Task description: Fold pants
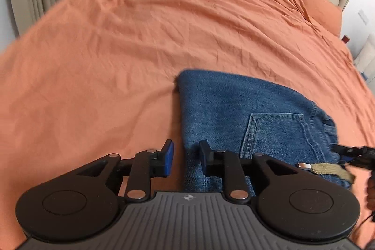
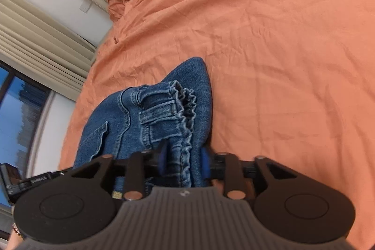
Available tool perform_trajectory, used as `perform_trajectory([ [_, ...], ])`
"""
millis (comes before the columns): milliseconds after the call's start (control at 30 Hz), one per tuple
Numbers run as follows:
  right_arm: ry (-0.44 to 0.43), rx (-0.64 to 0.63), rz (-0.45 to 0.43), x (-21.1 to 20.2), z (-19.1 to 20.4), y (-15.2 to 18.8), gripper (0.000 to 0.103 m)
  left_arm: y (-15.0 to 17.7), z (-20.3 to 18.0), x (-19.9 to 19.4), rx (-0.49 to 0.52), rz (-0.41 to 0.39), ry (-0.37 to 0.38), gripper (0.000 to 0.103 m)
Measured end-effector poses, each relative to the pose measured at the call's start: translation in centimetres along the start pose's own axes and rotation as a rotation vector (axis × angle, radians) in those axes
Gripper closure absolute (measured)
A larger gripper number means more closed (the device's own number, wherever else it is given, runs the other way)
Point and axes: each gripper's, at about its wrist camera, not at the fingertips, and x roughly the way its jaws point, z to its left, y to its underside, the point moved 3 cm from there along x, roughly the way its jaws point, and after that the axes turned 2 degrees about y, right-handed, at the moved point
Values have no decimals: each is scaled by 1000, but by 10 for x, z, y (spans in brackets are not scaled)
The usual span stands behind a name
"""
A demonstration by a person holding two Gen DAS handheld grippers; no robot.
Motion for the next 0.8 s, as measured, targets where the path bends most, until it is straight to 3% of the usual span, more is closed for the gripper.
perform_trajectory([
  [33,30,-42,-16,-6,6,-2,61,-1,-3,-6,16,-18,-17,77],
  [167,135,-254,-105,-33,30,-4,62,-7,-24,-23,91,-93,-38,74],
  [367,168,-533,-181,-32,86,4,67,-14,-72,-12,233,-95,-16,74],
  [500,165,-606,-153,-6,108,8,70,-12,-89,12,264,-85,-8,74],
  [667,217,-624,-95,33,98,3,72,-10,-83,45,240,-68,-5,74],
  [800,229,-624,-68,54,86,-2,80,-8,-76,75,254,35,-15,75],
])
